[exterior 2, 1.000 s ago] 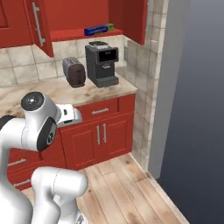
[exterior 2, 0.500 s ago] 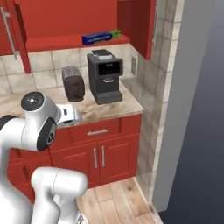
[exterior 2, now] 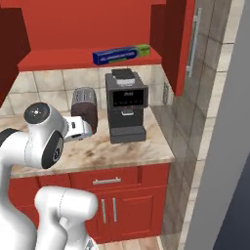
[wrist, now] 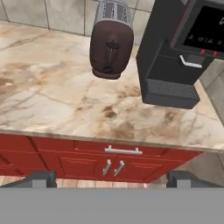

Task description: Retrieve the tupperware and aluminum foil from the cabinet and place them on the dining counter near the plate with tomato and onion to prepare for storing leftovers.

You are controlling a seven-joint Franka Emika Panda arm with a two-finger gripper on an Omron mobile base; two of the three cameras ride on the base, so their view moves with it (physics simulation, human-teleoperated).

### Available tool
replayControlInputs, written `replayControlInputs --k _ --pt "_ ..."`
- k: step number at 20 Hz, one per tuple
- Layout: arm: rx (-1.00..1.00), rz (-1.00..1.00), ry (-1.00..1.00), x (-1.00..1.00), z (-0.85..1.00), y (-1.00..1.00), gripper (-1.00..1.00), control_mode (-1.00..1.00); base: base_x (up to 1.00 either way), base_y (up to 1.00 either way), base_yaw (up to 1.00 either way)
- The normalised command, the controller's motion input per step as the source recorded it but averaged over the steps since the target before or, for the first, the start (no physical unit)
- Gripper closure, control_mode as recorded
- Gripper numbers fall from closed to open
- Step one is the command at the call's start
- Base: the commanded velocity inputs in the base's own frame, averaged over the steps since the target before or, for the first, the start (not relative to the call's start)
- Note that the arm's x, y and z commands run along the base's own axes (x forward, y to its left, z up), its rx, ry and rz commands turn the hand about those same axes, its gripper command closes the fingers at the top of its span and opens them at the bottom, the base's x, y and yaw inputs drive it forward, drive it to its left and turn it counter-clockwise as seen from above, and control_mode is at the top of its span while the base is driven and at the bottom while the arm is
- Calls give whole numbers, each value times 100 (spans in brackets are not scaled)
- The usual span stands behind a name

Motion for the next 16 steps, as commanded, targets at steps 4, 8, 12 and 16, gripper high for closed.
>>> replayControlInputs --k 4,8,12,16 --pt "0 0 0 0 0 0 -100 100 68 -24 33" --pt "0 0 0 0 0 0 -100 100 56 -24 31" --pt "0 0 0 0 0 0 -100 100 53 -23 30" --pt "0 0 0 0 0 0 -100 100 38 -23 28"
